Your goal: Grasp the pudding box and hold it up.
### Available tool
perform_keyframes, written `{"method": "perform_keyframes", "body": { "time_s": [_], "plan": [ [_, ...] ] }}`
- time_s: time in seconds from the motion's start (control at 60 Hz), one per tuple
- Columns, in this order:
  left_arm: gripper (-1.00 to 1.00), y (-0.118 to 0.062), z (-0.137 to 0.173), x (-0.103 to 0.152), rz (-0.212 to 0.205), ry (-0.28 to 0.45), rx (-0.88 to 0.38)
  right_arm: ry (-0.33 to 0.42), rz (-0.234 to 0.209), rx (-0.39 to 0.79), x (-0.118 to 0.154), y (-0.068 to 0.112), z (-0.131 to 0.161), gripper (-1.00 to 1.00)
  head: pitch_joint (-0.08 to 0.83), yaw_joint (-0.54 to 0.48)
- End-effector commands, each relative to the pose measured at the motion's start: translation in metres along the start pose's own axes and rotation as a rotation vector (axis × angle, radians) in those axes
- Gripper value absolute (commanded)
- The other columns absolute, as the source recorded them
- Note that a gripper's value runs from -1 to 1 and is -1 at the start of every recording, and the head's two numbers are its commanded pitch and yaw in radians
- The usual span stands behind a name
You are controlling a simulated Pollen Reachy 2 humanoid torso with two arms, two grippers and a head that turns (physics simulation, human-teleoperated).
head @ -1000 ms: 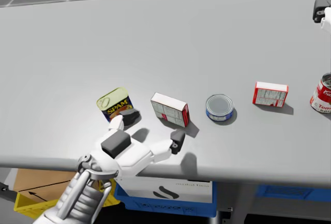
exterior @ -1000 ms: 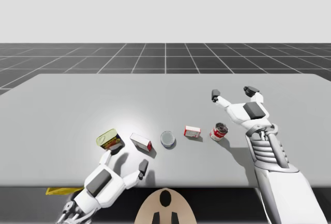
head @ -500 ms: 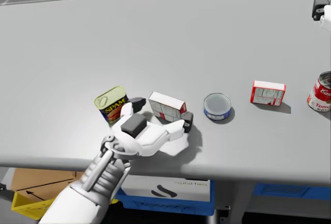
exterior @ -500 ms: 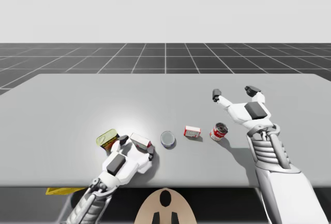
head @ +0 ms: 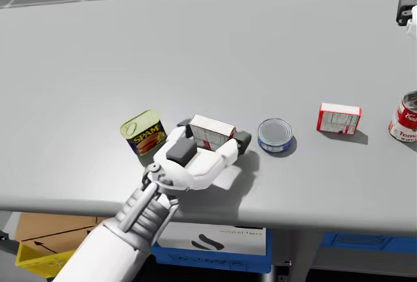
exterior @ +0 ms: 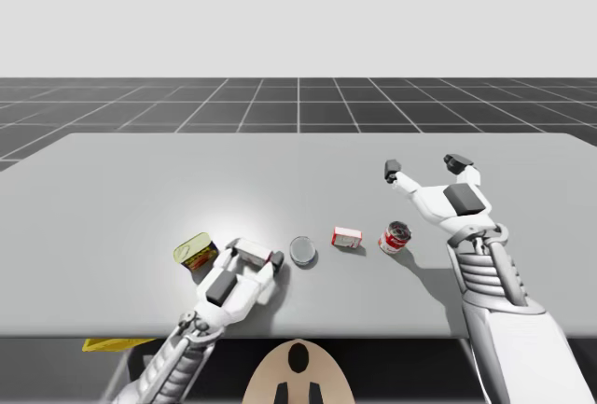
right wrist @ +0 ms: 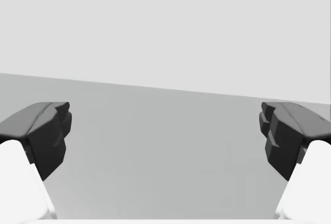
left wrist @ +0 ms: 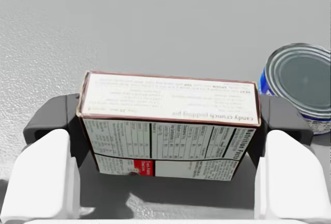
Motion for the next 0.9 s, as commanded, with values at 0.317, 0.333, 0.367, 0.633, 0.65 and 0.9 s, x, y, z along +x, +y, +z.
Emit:
{"method": "perform_keyframes", "body": {
  "time_s": [0.317,0.333,0.367,0.633,0.65,0.9],
  "plan": [
    [1.0,-0.017,0.0,-0.002,0.061,-0.024,-0.008,-0.003,0.002,-0.005,0.0,-0.002,0.0,-1.0,0.497,0.22],
    [1.0,-0.017,0.0,-0.002,0.061,-0.024,-0.008,-0.003,0.002,-0.005,0.0,-0.002,0.0,-1.0,0.489,0.22],
    [1.0,-0.017,0.0,-0.002,0.06,-0.025,-0.009,-0.003,0.002,-0.006,0.0,-0.002,0.0,-1.0,0.466,0.22],
    [1.0,-0.016,0.006,0.005,0.059,-0.03,-0.011,0.0,0.004,-0.011,-0.001,-0.003,0.0,-1.0,0.363,0.23],
    [1.0,-0.016,0.009,0.008,0.054,-0.036,-0.012,0.002,0.004,-0.013,-0.001,-0.003,0.0,-1.0,0.363,0.23],
    [1.0,-0.004,0.039,0.065,0.0,-0.171,0.001,0.044,-0.064,-0.013,0.0,-0.003,-0.003,-1.0,0.368,0.23]
  ]
}}
